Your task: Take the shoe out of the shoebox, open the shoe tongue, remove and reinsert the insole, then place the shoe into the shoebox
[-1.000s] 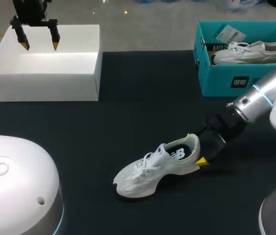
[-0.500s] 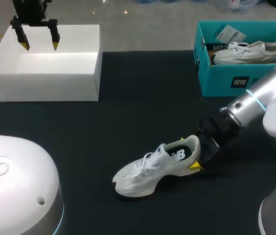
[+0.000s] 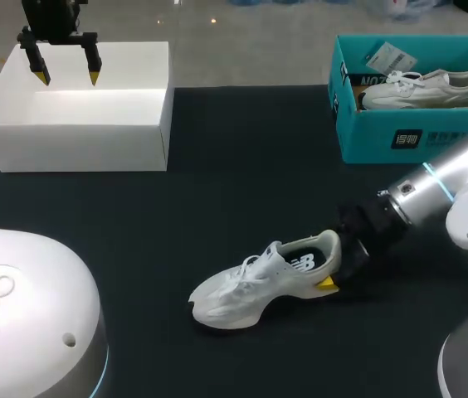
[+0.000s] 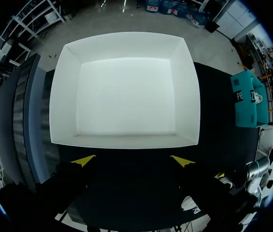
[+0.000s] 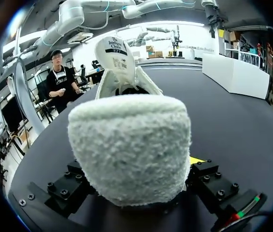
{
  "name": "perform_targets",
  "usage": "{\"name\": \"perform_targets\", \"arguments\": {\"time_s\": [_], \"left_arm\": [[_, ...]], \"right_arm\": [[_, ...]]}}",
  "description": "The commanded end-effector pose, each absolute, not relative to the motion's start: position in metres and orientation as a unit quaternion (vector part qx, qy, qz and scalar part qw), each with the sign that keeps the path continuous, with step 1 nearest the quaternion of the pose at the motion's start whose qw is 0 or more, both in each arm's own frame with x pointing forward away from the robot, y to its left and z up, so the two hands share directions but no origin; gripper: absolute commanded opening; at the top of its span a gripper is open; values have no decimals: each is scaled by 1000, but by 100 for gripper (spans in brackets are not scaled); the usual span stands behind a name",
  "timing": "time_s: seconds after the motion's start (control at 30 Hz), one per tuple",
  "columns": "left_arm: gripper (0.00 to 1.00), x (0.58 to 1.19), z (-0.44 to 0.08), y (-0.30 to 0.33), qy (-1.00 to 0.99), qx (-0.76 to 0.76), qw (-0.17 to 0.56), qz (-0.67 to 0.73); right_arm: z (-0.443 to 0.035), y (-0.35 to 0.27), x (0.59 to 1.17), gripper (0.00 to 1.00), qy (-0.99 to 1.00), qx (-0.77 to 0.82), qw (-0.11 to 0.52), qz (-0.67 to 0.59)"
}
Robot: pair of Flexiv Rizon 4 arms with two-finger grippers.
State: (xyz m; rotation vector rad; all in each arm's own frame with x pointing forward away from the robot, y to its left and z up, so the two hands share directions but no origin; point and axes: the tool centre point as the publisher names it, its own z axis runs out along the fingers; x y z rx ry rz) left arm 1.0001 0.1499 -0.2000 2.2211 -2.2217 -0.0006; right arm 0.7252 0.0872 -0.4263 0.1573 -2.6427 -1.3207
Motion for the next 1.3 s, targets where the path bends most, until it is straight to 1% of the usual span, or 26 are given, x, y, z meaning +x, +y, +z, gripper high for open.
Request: {"name": "perform_targets", "arguments": {"time_s": [0.03,0.23,0.53,1.3], "left_arm": [[100,1000,-200,150,-707,707,0,0],[100,1000,-200,150,-707,707,0,0],[100,1000,-200,150,-707,707,0,0],[100,1000,-200,150,-707,707,0,0]], "right_arm": [[-414,71,713,0,-891,20,68,-449],[-401,50,708,0,-892,-20,36,-450],[-404,37,703,0,-882,-62,-5,-467],[-420,38,684,0,-877,-84,1,-472]]}}
